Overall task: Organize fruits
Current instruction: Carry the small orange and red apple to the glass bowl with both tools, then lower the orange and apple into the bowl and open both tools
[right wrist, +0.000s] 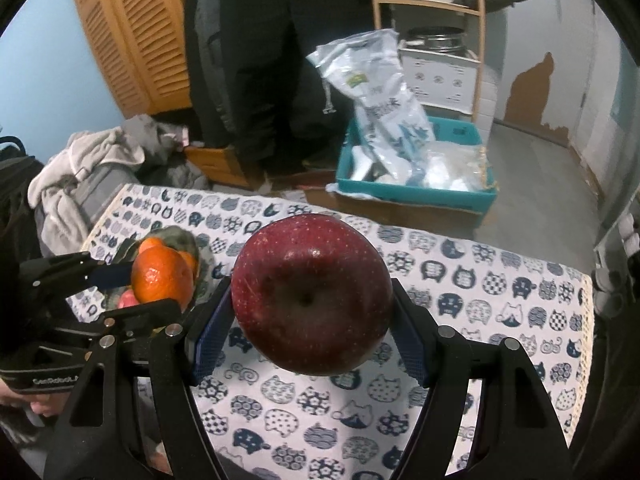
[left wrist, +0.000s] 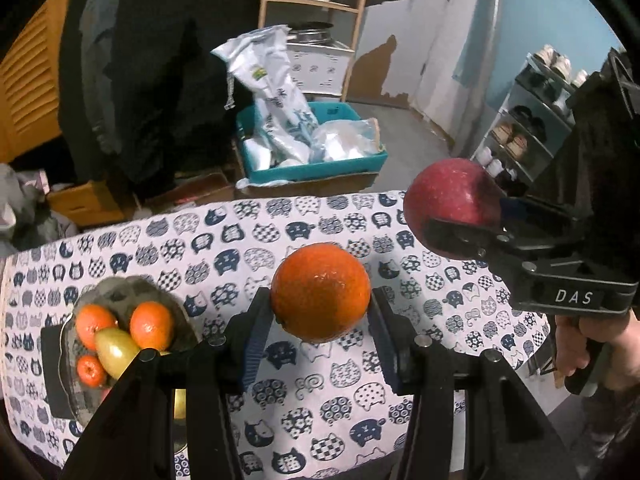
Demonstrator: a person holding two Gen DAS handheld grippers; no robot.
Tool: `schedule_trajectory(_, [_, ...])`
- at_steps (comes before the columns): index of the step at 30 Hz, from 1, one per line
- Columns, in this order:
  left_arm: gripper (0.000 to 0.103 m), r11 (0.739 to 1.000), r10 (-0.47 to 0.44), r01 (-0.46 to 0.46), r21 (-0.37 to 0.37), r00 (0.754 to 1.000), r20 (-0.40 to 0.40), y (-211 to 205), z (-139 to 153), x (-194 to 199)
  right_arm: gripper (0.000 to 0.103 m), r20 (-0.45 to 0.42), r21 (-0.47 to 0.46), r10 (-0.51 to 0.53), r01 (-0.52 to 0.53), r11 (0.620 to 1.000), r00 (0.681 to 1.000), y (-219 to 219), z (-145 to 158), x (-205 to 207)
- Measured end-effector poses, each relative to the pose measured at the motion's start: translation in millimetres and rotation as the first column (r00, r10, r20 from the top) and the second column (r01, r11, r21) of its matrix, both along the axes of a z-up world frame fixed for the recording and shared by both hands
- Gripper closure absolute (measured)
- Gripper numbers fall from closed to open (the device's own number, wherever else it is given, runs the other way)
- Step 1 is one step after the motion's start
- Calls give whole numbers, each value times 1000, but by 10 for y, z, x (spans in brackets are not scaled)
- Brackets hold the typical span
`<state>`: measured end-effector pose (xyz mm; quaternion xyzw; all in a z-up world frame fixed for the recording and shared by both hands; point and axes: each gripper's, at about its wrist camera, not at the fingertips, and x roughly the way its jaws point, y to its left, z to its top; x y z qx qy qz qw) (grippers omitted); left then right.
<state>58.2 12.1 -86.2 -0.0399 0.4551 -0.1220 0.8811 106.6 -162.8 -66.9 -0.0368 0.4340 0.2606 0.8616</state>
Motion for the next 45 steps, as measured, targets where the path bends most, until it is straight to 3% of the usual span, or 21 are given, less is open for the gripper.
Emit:
schedule_trajectory(17, [54,985,166,-169,-40,984,-62,977,-319,-150,30,-63,-12,131,-132,991,989,957,-208,71])
schedule_trajectory(34, [54,940,327,-336,-53,935,-138,1882,-660,-305,30,-167,-43,256,-266,963,952,2055,-700,66])
schedule_trajectory(45, [54,918,375,-394,-53,903,-208,2205,-991,-361,30,-222,-96,280,-306,947,934,2420,-1048,43])
